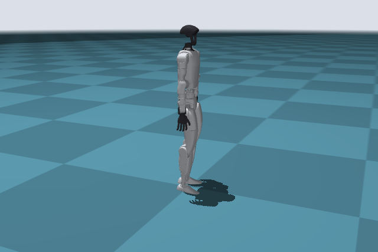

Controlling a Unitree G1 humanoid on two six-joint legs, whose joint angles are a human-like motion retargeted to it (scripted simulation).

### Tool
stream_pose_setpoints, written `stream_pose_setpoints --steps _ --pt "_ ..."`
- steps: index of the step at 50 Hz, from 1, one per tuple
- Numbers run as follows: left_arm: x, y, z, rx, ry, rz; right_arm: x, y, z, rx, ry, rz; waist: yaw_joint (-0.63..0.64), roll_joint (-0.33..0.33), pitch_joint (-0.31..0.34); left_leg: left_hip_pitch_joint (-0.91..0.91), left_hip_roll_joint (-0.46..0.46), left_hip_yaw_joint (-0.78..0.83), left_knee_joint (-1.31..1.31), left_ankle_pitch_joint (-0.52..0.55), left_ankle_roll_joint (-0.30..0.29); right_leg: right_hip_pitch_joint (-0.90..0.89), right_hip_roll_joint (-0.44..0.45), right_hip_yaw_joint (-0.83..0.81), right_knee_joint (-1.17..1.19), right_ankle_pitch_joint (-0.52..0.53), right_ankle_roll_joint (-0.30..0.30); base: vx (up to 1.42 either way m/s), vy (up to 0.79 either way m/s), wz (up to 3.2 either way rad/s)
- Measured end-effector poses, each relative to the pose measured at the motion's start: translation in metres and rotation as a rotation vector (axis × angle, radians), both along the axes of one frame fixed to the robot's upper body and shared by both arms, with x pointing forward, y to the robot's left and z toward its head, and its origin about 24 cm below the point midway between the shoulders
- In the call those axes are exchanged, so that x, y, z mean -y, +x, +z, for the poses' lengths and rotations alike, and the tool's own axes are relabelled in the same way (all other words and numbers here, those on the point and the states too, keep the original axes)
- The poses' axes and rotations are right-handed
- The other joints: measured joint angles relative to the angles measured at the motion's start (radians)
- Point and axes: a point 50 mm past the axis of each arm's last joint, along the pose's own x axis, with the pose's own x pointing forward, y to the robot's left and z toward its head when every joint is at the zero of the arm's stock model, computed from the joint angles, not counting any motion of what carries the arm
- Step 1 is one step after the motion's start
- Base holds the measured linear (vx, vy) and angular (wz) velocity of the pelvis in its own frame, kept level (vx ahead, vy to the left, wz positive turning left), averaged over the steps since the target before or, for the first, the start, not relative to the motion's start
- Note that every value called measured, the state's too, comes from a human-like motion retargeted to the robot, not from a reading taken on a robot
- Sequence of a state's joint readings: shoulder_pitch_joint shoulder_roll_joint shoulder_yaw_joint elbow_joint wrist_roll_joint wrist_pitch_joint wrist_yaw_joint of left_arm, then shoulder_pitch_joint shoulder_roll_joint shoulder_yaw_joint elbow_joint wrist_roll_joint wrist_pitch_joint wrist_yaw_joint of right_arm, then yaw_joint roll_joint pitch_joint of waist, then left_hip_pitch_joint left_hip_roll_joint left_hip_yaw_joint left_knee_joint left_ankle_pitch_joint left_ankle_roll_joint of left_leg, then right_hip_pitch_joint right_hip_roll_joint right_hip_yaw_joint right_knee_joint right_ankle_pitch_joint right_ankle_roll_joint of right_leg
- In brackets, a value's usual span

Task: Upper body actions

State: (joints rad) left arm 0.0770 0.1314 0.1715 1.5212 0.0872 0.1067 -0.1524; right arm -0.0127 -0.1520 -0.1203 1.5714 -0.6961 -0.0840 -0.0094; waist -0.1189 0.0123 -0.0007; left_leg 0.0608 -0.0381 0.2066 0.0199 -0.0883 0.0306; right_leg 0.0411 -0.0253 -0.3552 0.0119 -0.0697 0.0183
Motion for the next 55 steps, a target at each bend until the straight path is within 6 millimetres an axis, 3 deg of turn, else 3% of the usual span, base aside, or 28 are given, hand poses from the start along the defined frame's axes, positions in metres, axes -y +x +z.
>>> stream_pose_setpoints --steps 55 --pt "0.0022 -0.0025 0.0000 -0.013 -0.009 0.010 -0.0035 -0.0026 -0.0007 -0.011 0.016 0.008 0.001 -0.005 0.007 0.001 -0.002 0.004 -0.001 0.002 0.005 -0.003 -0.001 0.006 0.003 0.006 -0.001 0.00 0.00 0.00"
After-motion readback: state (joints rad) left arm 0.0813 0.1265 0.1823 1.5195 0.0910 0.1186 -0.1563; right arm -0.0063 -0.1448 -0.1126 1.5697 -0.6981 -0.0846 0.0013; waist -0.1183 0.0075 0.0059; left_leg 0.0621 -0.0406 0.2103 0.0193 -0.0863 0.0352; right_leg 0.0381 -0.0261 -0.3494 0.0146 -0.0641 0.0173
